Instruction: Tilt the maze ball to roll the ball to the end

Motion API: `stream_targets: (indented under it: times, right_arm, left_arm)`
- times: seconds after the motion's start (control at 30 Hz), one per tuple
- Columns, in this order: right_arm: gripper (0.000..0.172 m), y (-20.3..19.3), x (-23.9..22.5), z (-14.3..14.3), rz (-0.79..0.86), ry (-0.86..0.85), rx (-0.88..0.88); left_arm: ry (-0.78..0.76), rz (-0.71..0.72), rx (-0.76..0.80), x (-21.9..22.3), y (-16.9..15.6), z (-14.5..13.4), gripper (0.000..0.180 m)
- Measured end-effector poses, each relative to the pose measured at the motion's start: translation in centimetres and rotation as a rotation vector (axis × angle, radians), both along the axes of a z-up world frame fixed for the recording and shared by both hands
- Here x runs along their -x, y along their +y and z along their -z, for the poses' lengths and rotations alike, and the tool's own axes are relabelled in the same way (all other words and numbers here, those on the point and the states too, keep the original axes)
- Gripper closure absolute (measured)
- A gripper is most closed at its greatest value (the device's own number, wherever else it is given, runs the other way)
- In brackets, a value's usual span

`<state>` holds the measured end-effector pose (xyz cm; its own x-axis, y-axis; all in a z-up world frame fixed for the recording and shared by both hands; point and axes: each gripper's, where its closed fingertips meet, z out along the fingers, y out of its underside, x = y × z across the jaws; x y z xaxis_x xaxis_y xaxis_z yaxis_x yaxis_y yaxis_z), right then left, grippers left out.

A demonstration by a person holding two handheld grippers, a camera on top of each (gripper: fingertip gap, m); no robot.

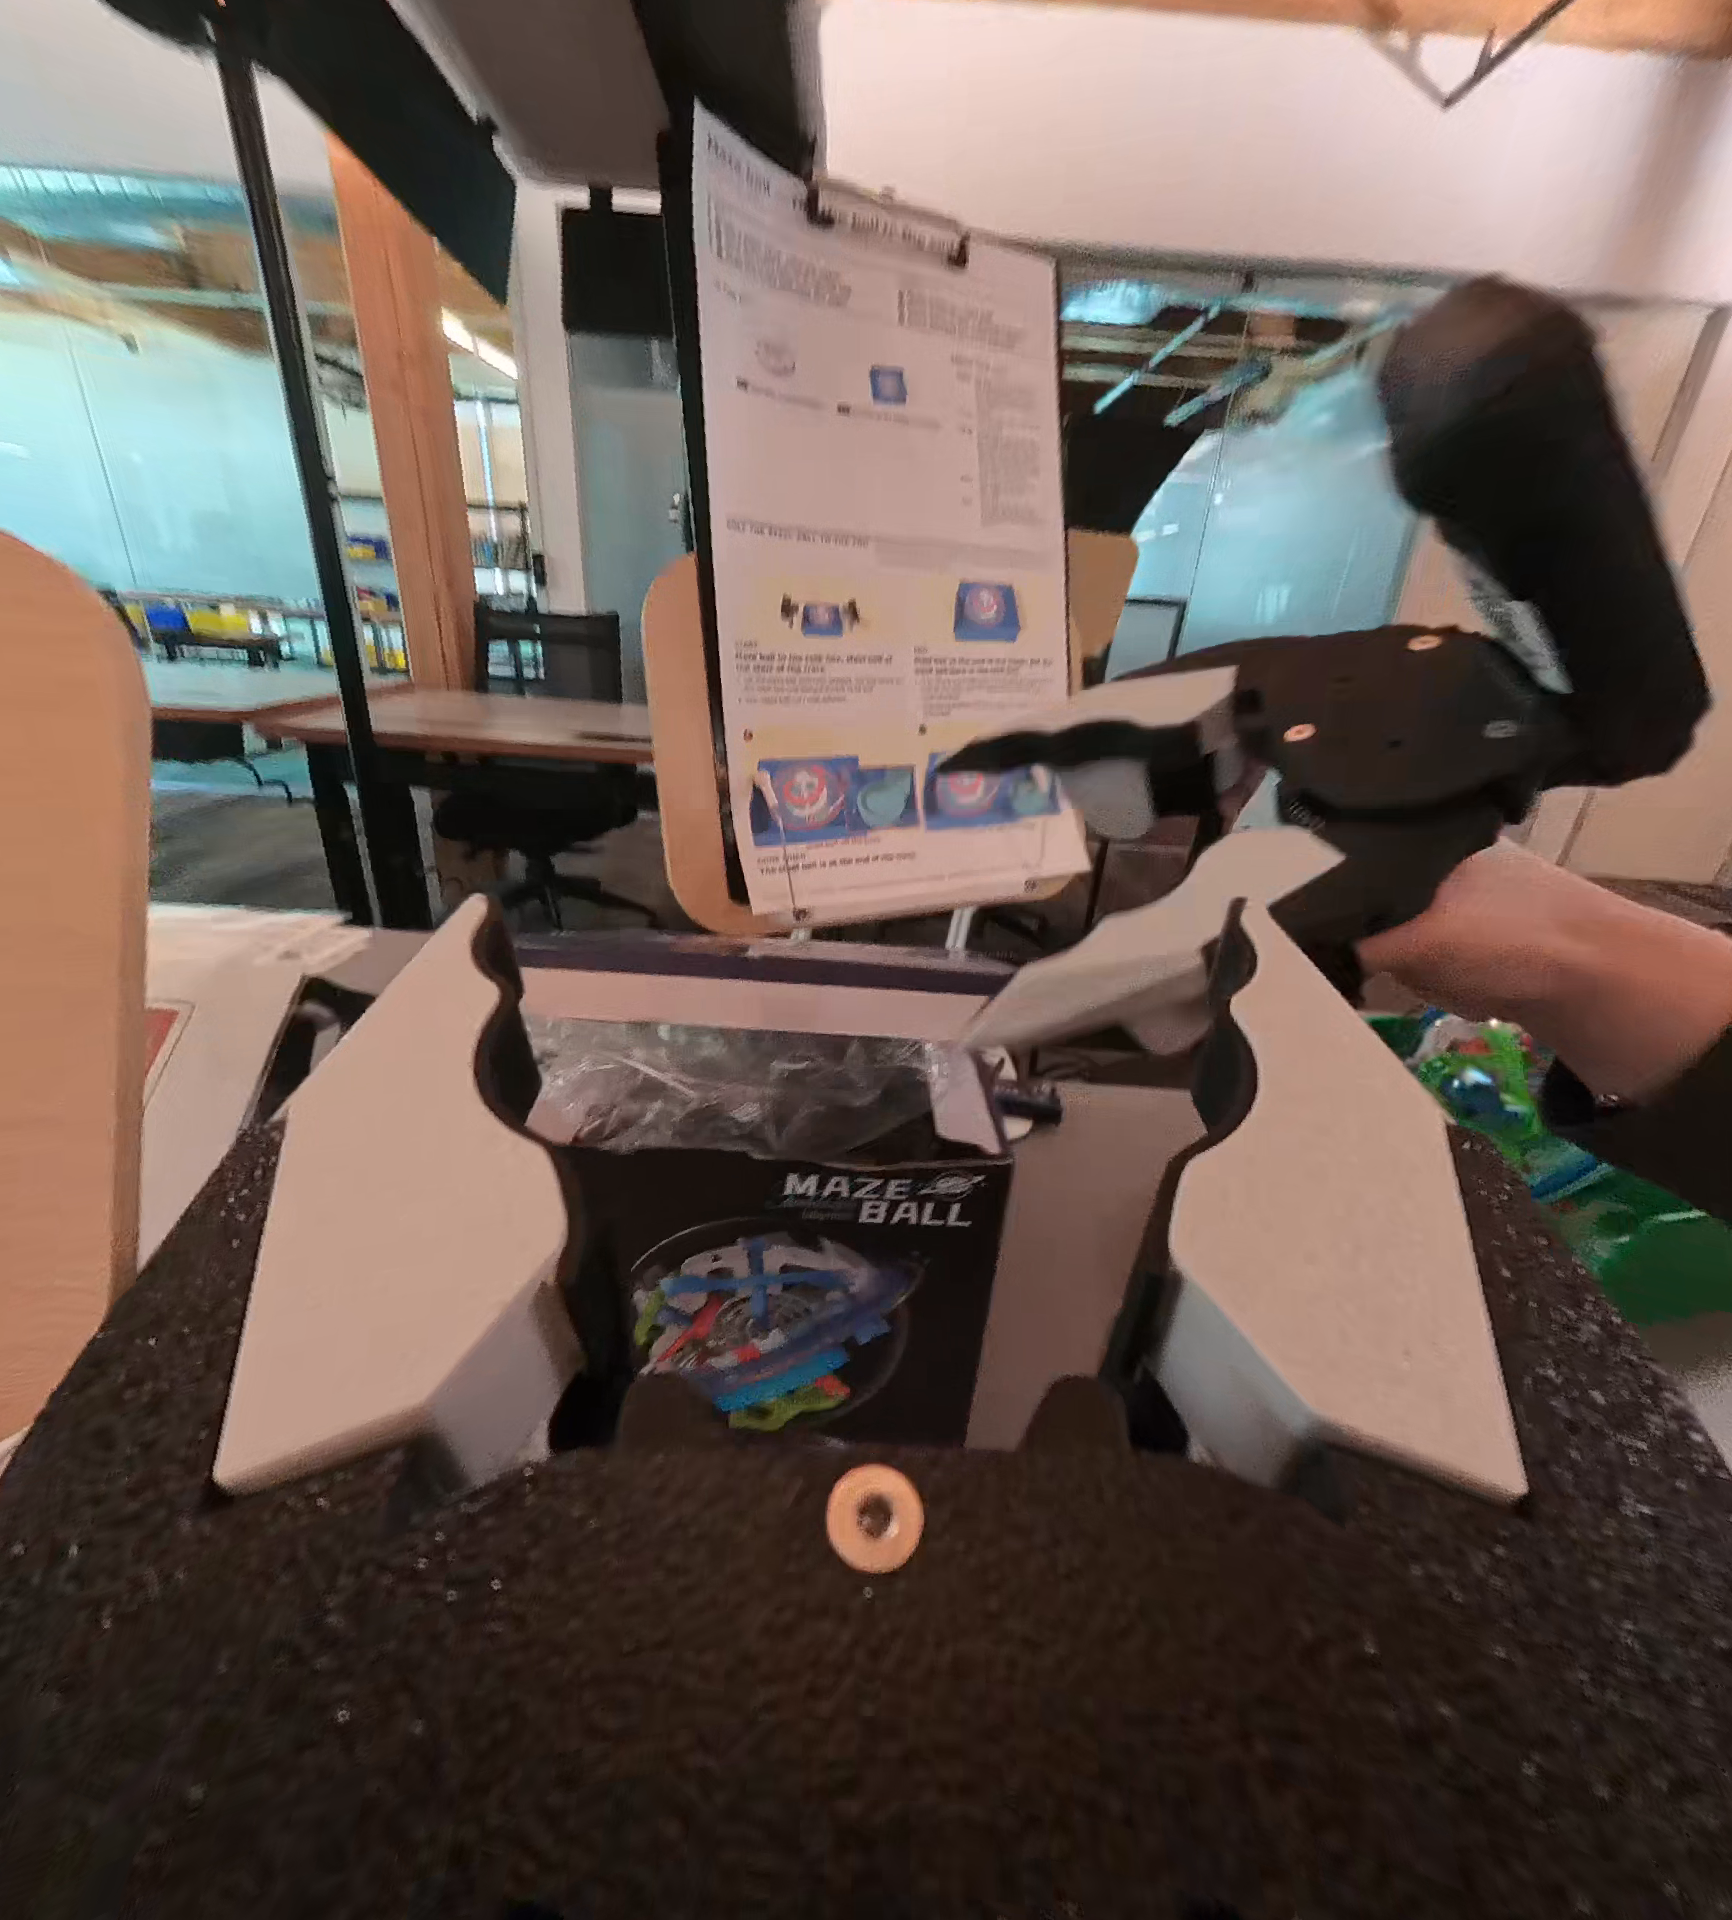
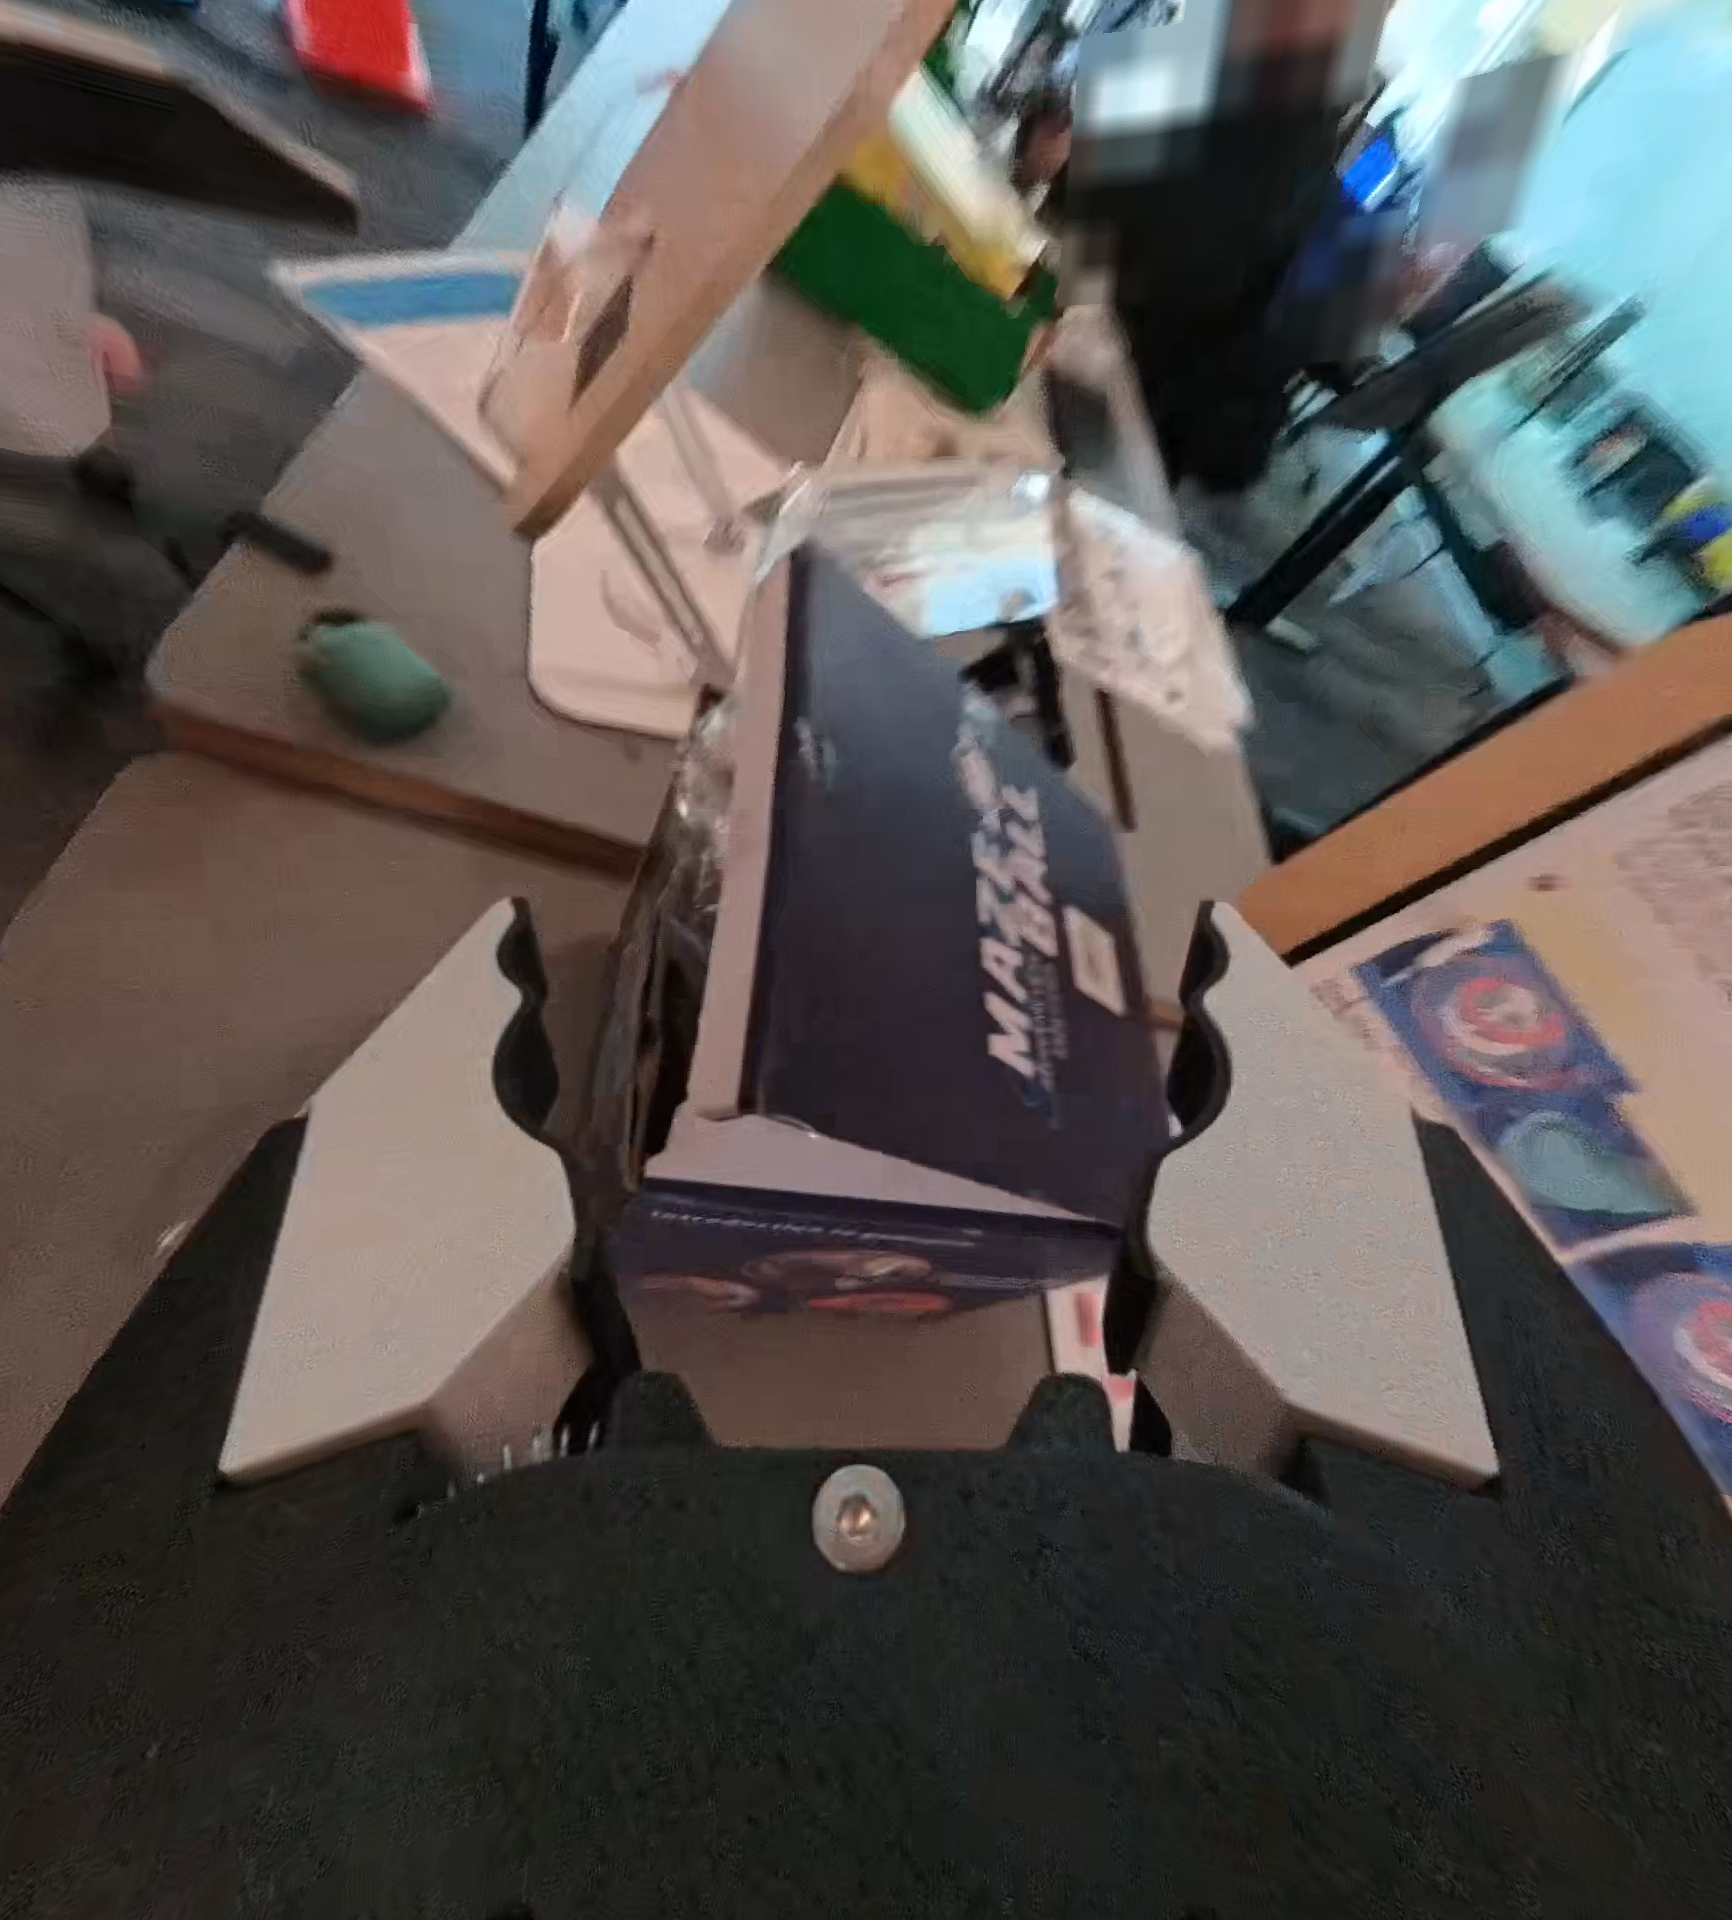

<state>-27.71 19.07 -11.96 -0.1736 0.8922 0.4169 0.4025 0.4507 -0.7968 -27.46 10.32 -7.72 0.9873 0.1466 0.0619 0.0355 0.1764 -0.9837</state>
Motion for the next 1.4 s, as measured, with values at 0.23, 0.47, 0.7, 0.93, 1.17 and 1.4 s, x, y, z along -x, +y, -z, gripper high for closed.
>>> stream_targets:
  times: [0.23, 0.47, 0.7, 0.93, 1.17, 1.4]
  right_arm:
    - [0.087, 2.5, -18.6, -3.8, 0.199, 0.746, -0.205]
    - [0.099, 9.1, -40.1, 10.9, 0.678, 0.680, -0.515]
    - [0.097, 13.6, -49.2, 12.9, 0.935, 0.589, -0.478]
    - [0.099, 19.1, -56.5, 12.7, 1.205, 0.684, -0.416]
    - [0.115, 22.1, -63.2, 13.5, 1.378, 0.800, -0.261]
    - [0.114, 20.1, -57.2, 12.5, 1.109, 0.644, -0.478]
  left_arm:
    - [0.027, 0.179, -0.186, -11.9, 1.4, 4.4, 0.089]
    - [0.176, 0.441, -0.194, -27.4, 10.4, 12.9, 0.095]
    - [0.291, 0.386, -0.305, -31.4, 20.0, 14.9, 0.116]
    - [0.041, 0.281, -0.286, -26.7, 24.2, 15.2, 0.111]
    - [0.083, 0.320, -0.224, -28.4, 24.6, 16.1, 0.118]
    - [0.148, 0.380, -0.222, -30.6, 23.2, 16.2, 0.126]
